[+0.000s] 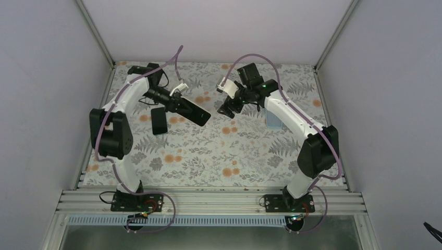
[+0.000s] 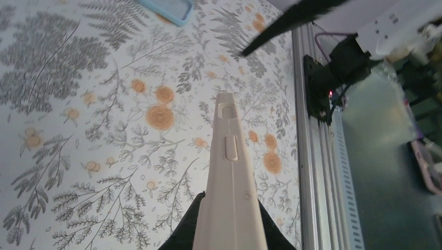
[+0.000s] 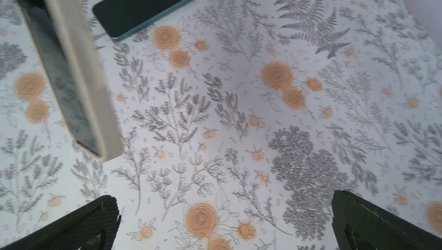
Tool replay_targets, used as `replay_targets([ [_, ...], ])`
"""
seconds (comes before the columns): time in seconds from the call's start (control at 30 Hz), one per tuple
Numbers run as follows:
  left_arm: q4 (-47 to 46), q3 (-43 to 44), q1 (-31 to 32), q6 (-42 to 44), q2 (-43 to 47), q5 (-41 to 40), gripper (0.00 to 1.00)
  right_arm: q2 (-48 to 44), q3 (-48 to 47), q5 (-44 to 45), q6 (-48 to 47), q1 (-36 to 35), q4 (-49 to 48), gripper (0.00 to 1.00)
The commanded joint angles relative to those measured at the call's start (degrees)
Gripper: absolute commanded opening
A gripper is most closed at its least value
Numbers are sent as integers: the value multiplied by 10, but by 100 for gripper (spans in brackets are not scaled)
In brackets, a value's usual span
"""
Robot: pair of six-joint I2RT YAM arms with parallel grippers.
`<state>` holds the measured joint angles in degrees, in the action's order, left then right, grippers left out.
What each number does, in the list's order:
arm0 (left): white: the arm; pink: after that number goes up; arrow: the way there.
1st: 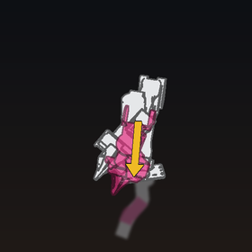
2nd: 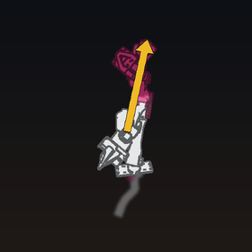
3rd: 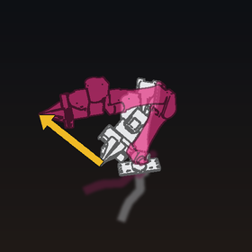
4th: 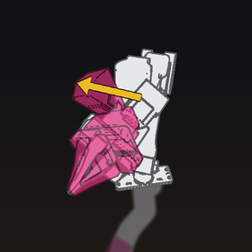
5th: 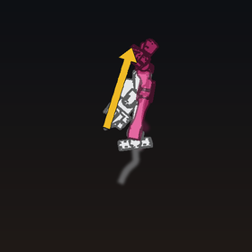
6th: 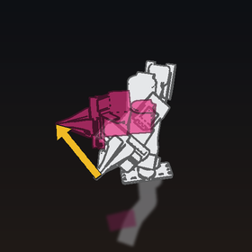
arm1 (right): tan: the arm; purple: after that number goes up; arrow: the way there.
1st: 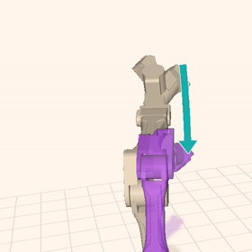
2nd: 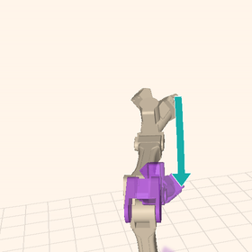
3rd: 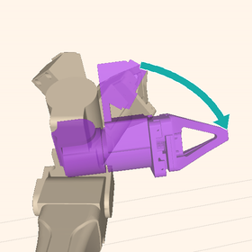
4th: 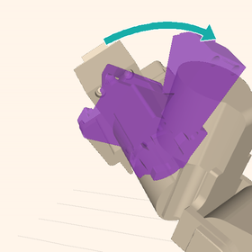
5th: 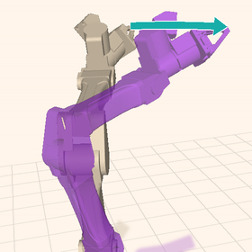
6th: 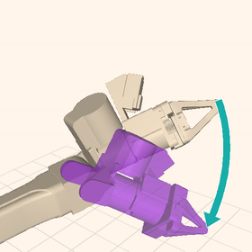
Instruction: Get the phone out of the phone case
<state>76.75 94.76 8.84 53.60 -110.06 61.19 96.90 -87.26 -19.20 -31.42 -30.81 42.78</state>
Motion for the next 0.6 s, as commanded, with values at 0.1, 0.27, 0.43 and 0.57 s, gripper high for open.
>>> replay_targets([
  [0.1, -30, -43, 21, 63, 117, 6, 2, -1, 9, -110, 8, 3, 12, 100],
  [0.27, -3, -34, 23, 87, 108, 12, 2, 6, 4, -115, 17, 4, 11, 100],
  [0.43, -31, -43, 23, 64, 113, -1, 2, 11, -13, -158, -2, 7, 42, 99],
  [0.57, -66, -53, 24, 40, 122, -8, 2, 12, -12, -185, -26, 7, 67, 98],
])
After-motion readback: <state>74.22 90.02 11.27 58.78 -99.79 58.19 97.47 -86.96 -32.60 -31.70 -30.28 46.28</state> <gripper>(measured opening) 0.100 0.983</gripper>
